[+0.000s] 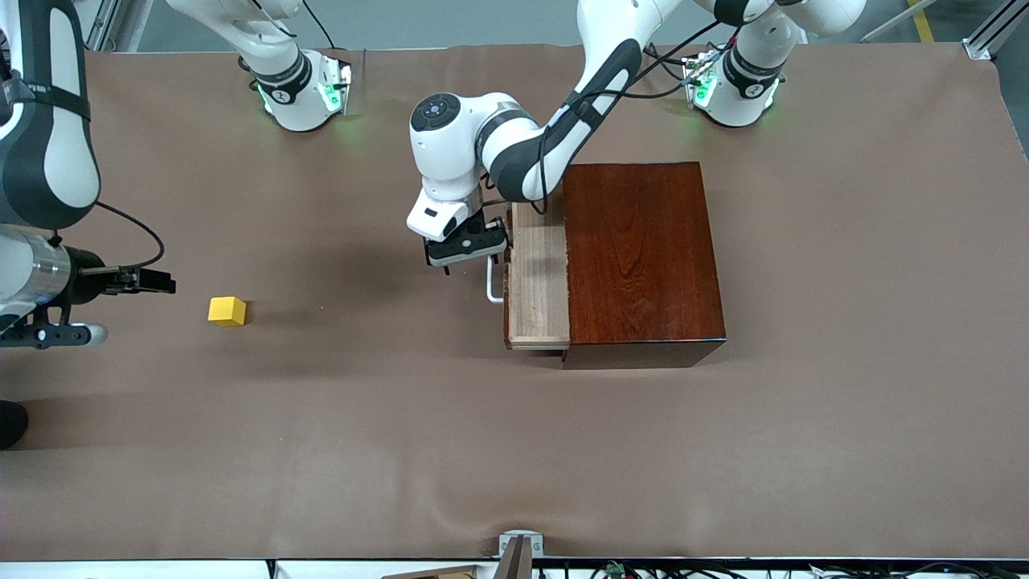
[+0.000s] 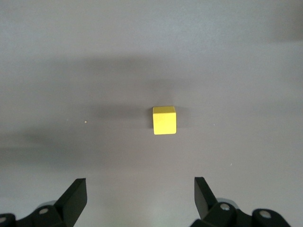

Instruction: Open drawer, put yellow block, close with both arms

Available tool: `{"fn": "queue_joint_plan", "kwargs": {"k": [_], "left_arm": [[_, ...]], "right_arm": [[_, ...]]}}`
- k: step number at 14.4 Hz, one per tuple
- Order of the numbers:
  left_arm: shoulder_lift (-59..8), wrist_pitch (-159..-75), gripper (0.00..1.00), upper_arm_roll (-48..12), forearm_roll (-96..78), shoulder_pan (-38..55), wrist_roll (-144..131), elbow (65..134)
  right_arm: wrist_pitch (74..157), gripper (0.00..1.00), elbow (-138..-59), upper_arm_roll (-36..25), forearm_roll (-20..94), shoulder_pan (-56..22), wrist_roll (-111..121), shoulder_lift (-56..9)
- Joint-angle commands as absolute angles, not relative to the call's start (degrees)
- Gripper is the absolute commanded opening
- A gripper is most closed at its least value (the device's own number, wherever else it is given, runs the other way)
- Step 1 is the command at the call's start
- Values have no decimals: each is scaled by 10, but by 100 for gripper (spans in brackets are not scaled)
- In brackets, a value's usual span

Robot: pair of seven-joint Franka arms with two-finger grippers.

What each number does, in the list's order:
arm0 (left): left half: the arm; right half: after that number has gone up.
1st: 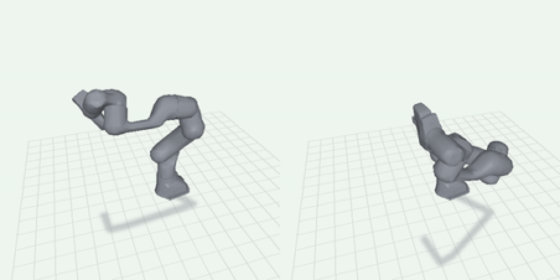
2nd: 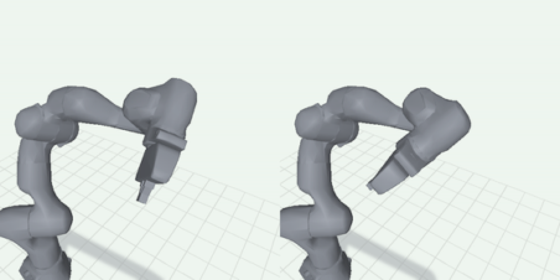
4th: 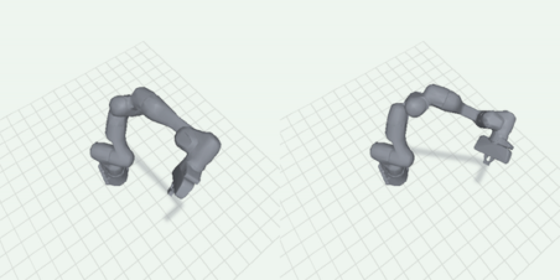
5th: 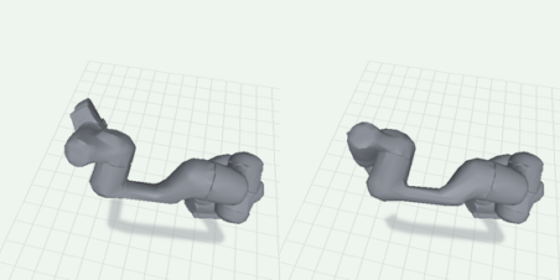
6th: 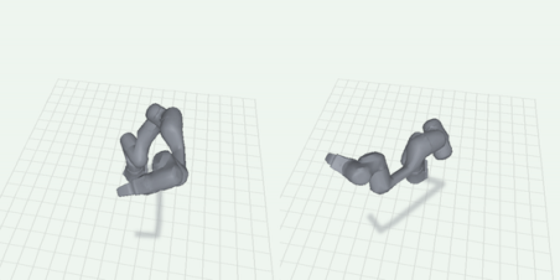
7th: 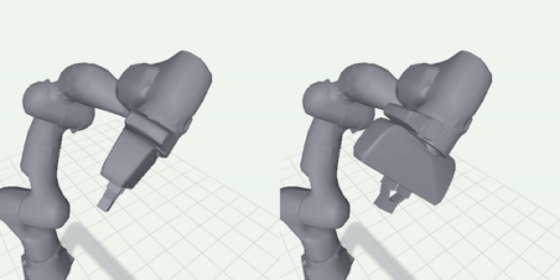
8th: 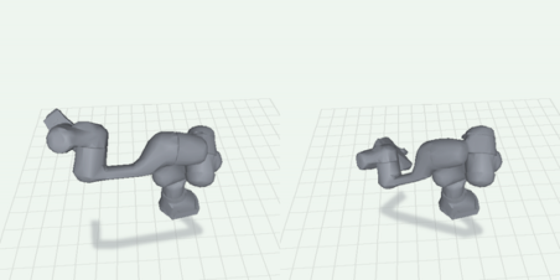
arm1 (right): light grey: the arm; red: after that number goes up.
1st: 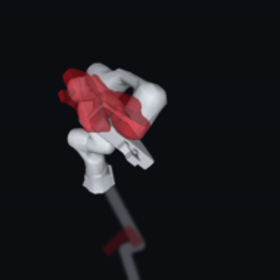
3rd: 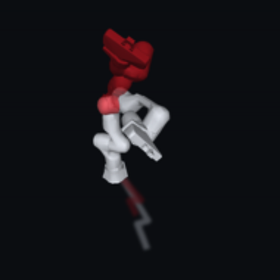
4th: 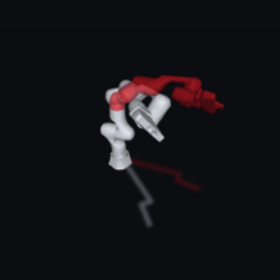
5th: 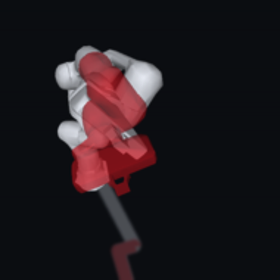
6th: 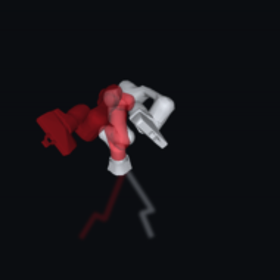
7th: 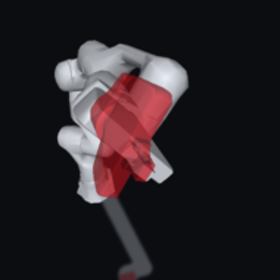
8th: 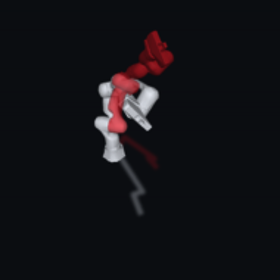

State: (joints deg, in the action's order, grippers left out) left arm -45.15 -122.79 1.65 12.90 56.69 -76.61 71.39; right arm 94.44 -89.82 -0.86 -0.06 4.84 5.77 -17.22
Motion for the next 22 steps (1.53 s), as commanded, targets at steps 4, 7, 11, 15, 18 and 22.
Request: {"fn": "queue_joint_plan", "kwargs": {"k": [4,7,11,15,18,22], "left_arm": [[-445,-1217,100,11,135,574,-786,693],[-417,-1186,100,13,138,572,-782,693],[-317,-1109,100,44,136,560,-706,699],[-237,-1035,100,45,141,492,-652,712],[-199,-980,100,45,145,448,-587,712],[-151,-948,100,41,128,368,-505,717]], "right_arm": [[986,100,-917,-2,-2,71,54,-199],[1046,100,-960,-2,-1,80,54,-204],[1121,100,-1029,-2,5,81,54,-204],[1172,100,-1077,-1,20,80,54,-205],[1214,100,-1106,-2,19,81,60,-206],[1264,100,-1139,-2,20,80,61,-209]]}}
